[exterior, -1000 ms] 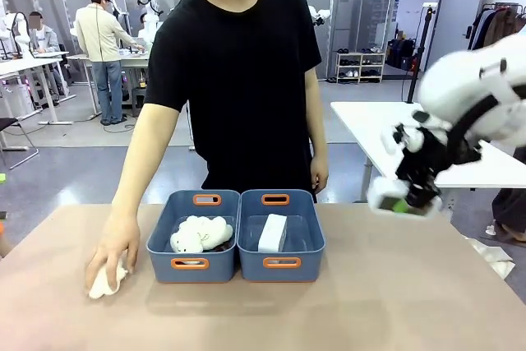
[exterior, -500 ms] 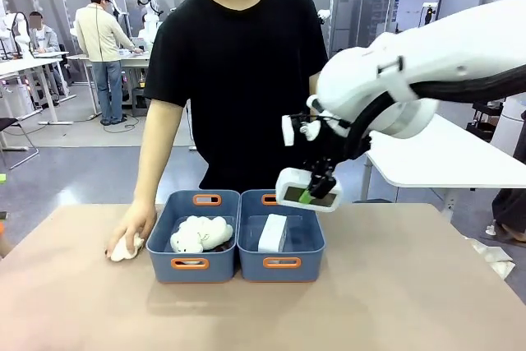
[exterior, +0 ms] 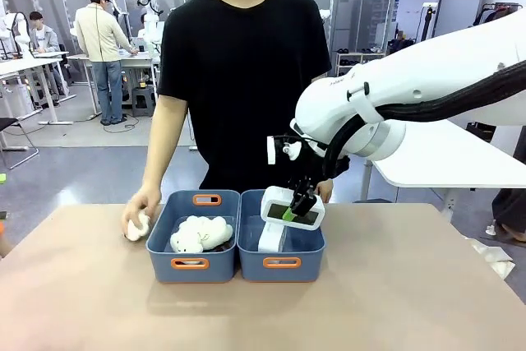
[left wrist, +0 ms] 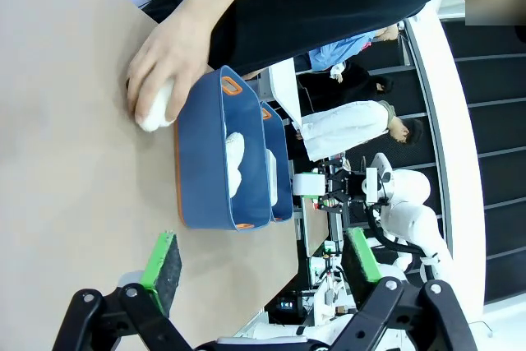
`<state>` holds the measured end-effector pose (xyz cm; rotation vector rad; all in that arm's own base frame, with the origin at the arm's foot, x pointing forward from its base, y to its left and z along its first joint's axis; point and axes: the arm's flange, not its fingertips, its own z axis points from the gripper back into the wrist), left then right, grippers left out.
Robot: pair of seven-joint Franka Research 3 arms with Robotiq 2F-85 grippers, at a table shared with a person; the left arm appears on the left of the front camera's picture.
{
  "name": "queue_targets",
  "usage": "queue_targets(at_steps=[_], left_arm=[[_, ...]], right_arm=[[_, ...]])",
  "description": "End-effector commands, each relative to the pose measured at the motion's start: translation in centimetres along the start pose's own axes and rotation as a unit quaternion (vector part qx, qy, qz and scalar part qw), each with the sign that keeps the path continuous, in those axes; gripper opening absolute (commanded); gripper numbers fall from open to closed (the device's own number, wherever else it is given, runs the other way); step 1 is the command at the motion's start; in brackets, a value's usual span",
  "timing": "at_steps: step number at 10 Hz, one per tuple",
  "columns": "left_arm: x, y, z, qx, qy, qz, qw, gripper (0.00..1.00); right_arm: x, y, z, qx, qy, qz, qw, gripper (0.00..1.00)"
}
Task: Sort the digital clocks into the basket.
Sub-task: Pick up the Digital clock from the table and place it into the empty Plastic storage basket.
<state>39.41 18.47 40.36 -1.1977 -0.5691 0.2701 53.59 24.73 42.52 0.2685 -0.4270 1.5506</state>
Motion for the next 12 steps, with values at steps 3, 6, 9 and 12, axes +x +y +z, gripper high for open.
queue_targets(at_steps=[3,6,9,12], left_arm=[[0.0,-0.1,0.1,-0.005,-0.001,0.0,1.0,1.0],[0.0,-0.1,0.1,-0.005,-0.001,0.0,1.0,1.0],[0.0,-0.1,0.1,-0.005,-0.001,0.0,1.0,1.0],[0.0,-0.1,0.1,-0.005,-0.001,0.0,1.0,1.0]], right_arm=[[0.3,0.1,-0.9,-0.003,0.002,-0.017,1.0,0.76],[-0.3,0.2,-0.4,-0.005,0.006,-0.018,1.0,1.0],[-1.2,0.9,1.2,0.001,-0.01,-0.016,1.0,1.0],[-0.6,-0.2,0.0,-0.002,0.0,-0.01,1.0,1.0]])
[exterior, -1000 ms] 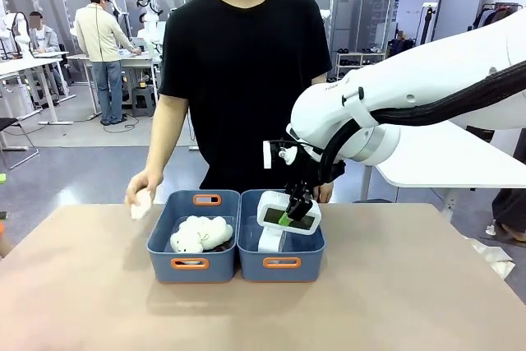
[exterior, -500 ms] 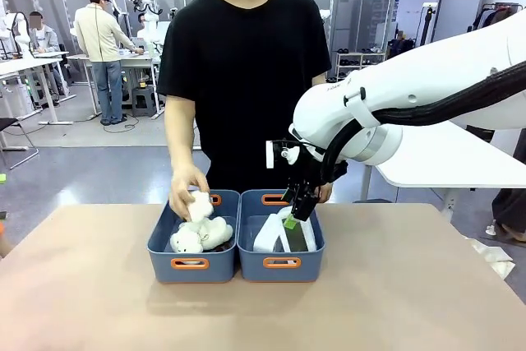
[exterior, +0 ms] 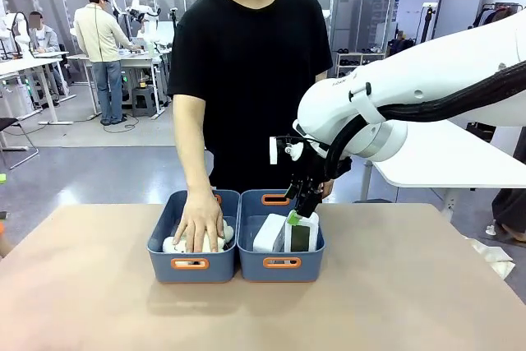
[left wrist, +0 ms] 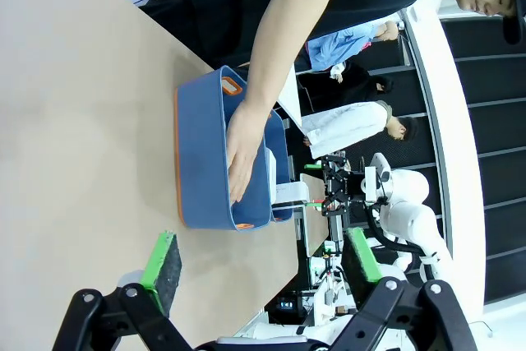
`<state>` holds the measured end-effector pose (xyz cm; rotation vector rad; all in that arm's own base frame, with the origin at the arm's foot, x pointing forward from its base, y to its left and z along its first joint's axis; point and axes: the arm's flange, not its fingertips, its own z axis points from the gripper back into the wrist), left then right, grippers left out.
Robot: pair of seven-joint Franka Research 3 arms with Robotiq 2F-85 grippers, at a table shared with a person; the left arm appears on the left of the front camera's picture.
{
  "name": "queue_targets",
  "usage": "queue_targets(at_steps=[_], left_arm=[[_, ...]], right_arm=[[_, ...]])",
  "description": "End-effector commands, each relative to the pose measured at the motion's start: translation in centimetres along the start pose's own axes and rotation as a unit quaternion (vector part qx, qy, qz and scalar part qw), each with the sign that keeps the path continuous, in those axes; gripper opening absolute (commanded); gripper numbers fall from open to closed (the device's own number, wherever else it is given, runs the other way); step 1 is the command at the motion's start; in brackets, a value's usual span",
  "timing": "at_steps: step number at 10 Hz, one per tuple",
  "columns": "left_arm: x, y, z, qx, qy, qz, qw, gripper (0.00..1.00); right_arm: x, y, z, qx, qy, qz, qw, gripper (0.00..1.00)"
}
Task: Sort the digital clocks into the basket.
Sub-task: Pick up the Digital clock from the table and place it into the empty Plastic storage basket.
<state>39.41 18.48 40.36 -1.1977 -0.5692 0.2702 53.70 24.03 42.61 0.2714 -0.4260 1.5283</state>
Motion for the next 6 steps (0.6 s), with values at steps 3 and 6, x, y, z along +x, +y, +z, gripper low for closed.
queue_targets(at_steps=[3,6], left_arm=[[0.01,-0.06,0.08,-0.005,-0.001,0.0,1.0,1.0],[0.01,-0.06,0.08,-0.005,-0.001,0.0,1.0,1.0]], right_arm=[[0.04,-0.09,-0.35,-0.001,0.001,0.001,1.0,1.0],[0.04,-0.09,-0.35,-0.001,0.001,0.001,1.0,1.0]])
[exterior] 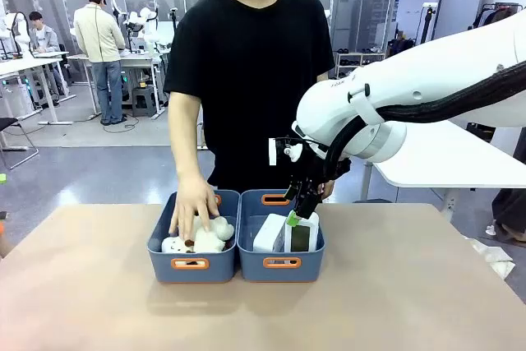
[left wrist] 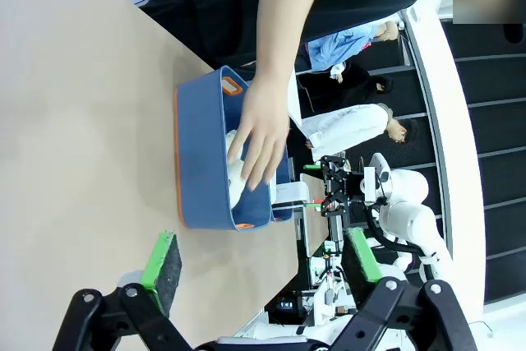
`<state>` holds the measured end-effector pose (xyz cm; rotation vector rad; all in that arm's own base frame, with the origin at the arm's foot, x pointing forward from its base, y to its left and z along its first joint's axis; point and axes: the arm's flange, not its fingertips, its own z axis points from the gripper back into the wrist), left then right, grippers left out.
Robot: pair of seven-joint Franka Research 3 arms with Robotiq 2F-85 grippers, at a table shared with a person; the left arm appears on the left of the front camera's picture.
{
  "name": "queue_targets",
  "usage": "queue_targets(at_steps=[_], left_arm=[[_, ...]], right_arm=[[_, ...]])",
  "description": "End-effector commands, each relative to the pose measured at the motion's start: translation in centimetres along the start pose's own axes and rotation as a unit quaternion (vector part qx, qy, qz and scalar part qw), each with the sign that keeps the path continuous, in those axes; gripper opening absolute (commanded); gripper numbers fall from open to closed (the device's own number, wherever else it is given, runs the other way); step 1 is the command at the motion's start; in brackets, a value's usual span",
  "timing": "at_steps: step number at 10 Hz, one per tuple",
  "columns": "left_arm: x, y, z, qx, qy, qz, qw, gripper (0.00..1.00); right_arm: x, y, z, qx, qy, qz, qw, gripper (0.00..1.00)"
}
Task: Sort the digital clocks into the basket.
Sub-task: Pick up the Digital clock from the table and place it into the empty Plastic storage basket.
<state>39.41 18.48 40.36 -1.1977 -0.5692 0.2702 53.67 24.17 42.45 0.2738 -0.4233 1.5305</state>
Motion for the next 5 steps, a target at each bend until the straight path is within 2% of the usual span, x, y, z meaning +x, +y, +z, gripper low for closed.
queue_targets(at_steps=[1,4,5], left_arm=[[0.0,-0.1,0.1,-0.005,-0.001,0.0,1.0,1.0],[0.0,-0.1,0.1,-0.005,-0.001,0.0,1.0,1.0],[0.0,-0.1,0.1,-0.005,-0.001,0.0,1.0,1.0]], right_arm=[[0.0,-0.1,-0.1,-0.003,0.001,0.0,1.0,1.0],[0.0,0.0,0.0,0.0,0.0,0.0,1.0,1.0],[-0.4,0.5,2.3,-0.004,-0.041,-0.031,0.999,1.0]])
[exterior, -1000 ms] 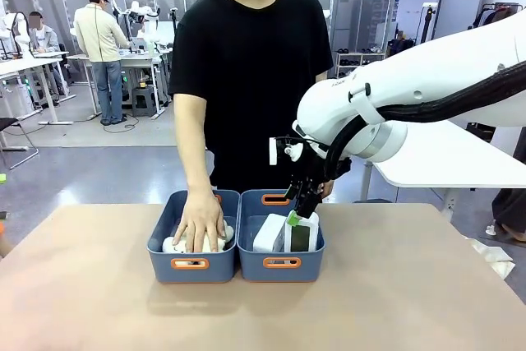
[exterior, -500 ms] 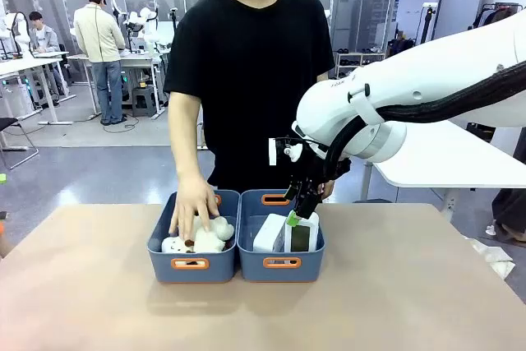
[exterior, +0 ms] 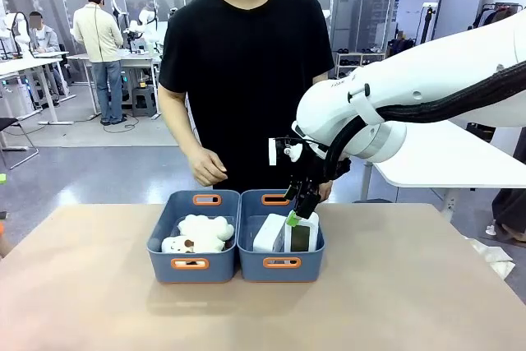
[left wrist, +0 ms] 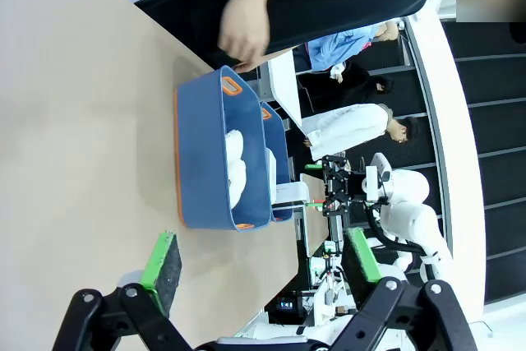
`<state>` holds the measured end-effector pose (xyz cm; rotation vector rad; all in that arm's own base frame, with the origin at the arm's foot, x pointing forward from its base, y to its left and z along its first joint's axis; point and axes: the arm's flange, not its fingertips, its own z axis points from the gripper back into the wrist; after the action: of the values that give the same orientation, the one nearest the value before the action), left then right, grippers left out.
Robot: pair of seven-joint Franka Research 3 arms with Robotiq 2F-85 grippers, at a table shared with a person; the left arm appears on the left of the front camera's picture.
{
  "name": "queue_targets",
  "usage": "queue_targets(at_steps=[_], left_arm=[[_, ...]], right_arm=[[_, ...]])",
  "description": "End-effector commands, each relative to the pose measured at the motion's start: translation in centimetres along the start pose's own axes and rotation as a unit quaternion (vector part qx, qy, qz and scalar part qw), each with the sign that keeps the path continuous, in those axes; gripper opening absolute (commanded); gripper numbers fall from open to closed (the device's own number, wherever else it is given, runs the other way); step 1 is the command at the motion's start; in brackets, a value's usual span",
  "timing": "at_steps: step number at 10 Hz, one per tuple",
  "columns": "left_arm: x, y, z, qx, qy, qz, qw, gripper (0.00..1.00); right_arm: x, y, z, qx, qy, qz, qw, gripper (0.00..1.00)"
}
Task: Sort the digital clocks into the basket.
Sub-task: Pick up the Digital clock from the table and place it into the empty Plastic storage basket.
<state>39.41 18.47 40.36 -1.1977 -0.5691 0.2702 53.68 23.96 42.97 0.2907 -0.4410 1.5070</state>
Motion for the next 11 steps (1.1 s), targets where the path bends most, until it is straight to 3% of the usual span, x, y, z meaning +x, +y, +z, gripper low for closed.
queue_targets(at_steps=[1,3,5,7,9,11], left_arm=[[0.0,-0.1,0.1,-0.005,-0.001,0.0,1.0,1.0],[0.0,-0.1,0.1,-0.005,-0.001,0.0,1.0,1.0],[0.0,-0.1,0.1,-0.005,-0.001,0.0,1.0,1.0],[0.0,-0.1,0.1,-0.005,-0.001,0.0,1.0,1.0],[0.0,-0.1,0.1,-0.005,-0.001,0.0,1.0,1.0],[0.0,-0.1,0.1,-0.005,-0.001,0.0,1.0,1.0]], right_arm=[[-1.2,1.0,4.3,0.005,-0.045,-0.044,0.998,1.0],[-5.7,1.8,9.2,0.039,-0.091,-0.134,0.986,1.0],[-11.9,3.0,12.5,0.098,-0.15,-0.256,0.95,1.0],[-19.9,4.9,16.0,0.152,-0.254,-0.373,0.879,1.0],[-27.1,7.4,17.8,0.164,-0.312,-0.449,0.821,1.0],[-34.9,11.1,18.8,0.141,-0.351,-0.541,0.751,1.0]])
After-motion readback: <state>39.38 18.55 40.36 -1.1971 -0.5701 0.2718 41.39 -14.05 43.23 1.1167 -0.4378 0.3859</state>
